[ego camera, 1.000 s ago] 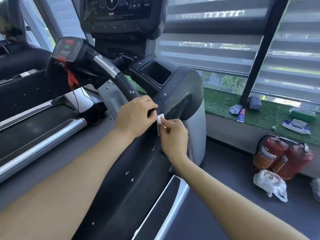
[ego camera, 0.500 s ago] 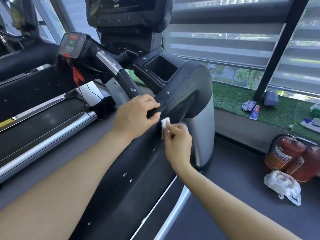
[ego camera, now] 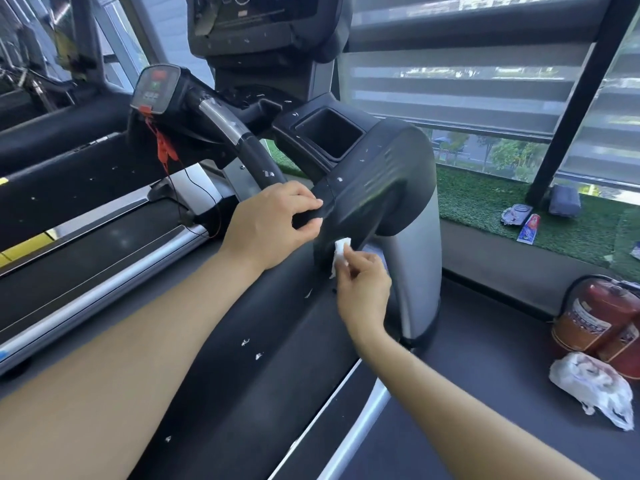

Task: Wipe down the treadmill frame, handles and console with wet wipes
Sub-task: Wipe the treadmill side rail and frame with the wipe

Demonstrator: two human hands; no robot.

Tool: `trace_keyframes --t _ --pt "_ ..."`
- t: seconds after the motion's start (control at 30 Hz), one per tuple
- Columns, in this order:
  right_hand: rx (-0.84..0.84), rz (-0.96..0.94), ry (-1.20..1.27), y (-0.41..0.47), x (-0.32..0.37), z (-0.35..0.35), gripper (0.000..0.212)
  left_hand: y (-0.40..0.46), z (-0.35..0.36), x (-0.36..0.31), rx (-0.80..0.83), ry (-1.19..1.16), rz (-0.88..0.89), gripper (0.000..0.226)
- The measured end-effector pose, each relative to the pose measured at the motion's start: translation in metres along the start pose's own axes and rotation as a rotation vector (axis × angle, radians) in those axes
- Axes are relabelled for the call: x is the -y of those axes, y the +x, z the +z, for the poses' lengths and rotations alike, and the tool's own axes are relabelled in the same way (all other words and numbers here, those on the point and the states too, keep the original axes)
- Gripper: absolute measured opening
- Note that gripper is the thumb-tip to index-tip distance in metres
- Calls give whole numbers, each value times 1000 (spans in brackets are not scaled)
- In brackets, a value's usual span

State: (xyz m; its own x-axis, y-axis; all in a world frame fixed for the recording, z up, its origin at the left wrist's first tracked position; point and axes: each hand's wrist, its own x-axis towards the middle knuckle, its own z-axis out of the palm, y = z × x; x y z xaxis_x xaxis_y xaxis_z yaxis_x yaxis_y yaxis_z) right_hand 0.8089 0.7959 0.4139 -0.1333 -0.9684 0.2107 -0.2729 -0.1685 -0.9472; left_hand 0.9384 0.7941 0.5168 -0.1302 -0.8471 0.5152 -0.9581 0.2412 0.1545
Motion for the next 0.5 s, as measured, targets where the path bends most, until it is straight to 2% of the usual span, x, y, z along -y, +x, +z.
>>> trace_keyframes --t 0.17,0.33,0.4,0.5 --pt "-86 230 54 47 -9 -4 34 0 1 0 -6 -16 -13 23" --pt "-33 144 88 -7 -14 8 21 0 1 1 -18 -5 2 23" --pt "-10 157 172 -16 -18 10 21 0 1 1 -16 -5 12 23" --pt "-51 193 162 11 -19 7 30 0 1 0 -15 -5 8 24"
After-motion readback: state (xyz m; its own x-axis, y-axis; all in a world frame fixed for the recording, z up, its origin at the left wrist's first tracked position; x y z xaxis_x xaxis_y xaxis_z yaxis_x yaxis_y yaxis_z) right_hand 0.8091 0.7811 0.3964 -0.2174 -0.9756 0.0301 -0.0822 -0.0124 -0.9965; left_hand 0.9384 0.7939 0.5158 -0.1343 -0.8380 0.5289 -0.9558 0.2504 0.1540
